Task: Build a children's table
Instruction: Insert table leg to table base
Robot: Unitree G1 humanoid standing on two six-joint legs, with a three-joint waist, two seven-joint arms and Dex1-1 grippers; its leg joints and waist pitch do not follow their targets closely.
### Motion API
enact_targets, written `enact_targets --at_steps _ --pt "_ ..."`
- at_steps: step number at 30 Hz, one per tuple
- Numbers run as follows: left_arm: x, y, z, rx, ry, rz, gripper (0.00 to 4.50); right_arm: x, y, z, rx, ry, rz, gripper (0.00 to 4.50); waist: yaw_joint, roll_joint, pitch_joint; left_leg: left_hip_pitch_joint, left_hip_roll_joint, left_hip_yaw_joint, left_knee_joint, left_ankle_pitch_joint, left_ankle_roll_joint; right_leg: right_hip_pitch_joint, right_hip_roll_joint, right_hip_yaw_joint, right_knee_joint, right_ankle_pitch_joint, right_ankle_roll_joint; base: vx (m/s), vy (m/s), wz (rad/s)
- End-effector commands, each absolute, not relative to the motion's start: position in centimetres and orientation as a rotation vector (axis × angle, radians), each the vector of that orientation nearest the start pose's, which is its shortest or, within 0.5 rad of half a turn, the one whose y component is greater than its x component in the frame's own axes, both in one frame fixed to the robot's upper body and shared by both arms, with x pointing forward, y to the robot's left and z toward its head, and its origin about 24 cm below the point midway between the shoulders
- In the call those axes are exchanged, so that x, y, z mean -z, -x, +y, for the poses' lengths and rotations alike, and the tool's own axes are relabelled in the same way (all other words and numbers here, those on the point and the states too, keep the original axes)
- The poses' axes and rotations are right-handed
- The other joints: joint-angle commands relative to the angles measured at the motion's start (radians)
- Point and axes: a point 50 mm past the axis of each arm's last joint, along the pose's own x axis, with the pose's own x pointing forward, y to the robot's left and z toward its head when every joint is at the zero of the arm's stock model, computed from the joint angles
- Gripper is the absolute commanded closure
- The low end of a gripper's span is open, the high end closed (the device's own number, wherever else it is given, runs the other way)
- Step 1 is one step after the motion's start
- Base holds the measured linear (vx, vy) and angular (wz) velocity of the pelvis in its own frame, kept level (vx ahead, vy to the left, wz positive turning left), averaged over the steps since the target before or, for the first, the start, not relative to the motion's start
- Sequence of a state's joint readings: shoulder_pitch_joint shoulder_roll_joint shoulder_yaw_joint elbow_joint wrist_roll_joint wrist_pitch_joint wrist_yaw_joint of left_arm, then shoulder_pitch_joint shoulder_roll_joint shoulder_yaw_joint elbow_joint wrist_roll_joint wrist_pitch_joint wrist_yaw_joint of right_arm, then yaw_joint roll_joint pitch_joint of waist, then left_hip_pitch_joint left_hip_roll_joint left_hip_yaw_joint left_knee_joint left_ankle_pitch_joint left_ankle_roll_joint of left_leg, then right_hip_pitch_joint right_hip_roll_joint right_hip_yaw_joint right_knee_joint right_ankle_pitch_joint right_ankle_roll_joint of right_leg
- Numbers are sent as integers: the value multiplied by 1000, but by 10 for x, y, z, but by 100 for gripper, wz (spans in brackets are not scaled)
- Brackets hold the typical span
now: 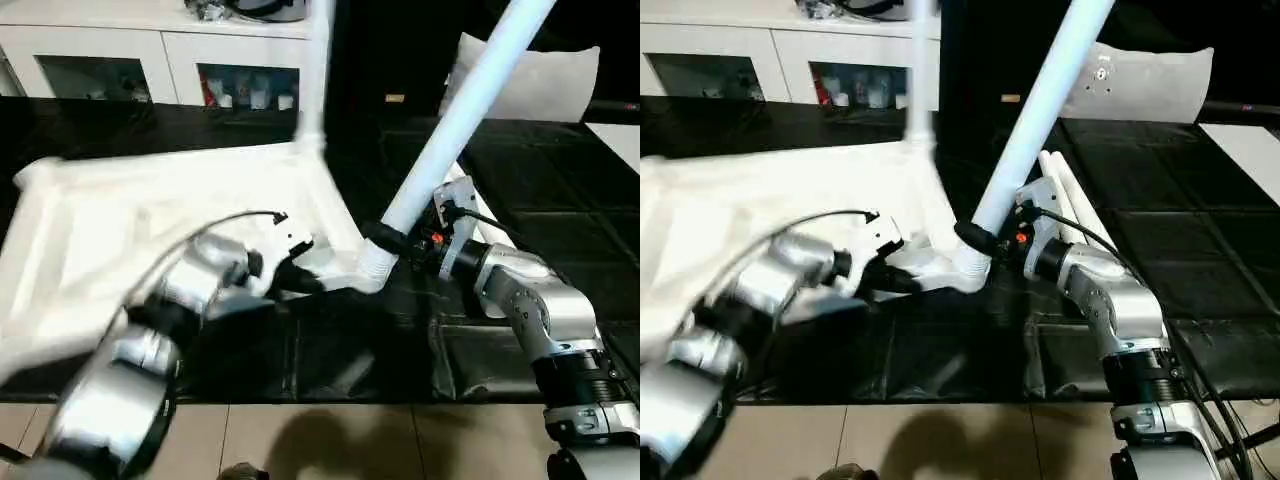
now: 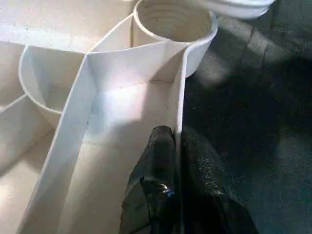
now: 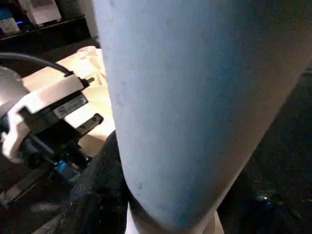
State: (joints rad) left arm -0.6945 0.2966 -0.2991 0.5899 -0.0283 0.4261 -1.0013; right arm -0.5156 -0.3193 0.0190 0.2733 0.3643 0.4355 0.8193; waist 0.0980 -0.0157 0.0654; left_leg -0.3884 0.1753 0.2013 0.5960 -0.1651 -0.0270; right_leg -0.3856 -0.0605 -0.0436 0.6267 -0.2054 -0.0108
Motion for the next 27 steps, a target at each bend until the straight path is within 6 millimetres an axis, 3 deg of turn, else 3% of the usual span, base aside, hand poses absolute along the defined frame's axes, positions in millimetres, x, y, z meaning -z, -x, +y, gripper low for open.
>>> enact_targets --at_steps 1,5,10,15,21,22,27 --pt "-69 -335 109 1084 -198 524 450 -114 -327 -144 -933 -85 155 262 6 -4 -72 29 65 -32 -67 -176 17 35 -98 44 -76 -143 -247 0 0 0" --pt "-78 -331 110 985 -201 496 450 -116 -327 -145 -938 -84 153 262 1 -7 -72 27 64 -33 -68 -171 13 36 -96 44 -76 -144 -238 0 0 0" --pt "-85 -327 107 992 -235 360 450 -115 -326 -144 -951 -73 150 262 -1 -6 -72 22 61 -34 -67 -169 19 38 -96 46 -82 -157 -217 0 0 0" --pt "-77 -316 110 1003 -385 328 450 -116 -327 -145 -938 -58 128 262 0 -3 -77 23 64 -34 -66 -143 28 35 -92 44 -72 -90 -218 0 0 0" --pt "-79 -305 107 1123 -379 303 450 -120 -330 -147 -926 -56 103 262 4 -4 -78 23 61 -30 -62 -122 33 31 -89 45 -67 -72 -224 0 0 0" --pt "-80 -301 108 1199 -422 274 450 -120 -330 -146 -936 -43 106 262 6 -8 -79 21 59 -30 -61 -115 38 32 -89 45 -67 -66 -221 0 0 0" --pt "-80 -303 108 1190 -410 275 450 -118 -330 -147 -945 -34 111 262 16 -2 -77 26 62 -27 -61 -126 29 25 -88 45 -65 -73 -217 0 0 0"
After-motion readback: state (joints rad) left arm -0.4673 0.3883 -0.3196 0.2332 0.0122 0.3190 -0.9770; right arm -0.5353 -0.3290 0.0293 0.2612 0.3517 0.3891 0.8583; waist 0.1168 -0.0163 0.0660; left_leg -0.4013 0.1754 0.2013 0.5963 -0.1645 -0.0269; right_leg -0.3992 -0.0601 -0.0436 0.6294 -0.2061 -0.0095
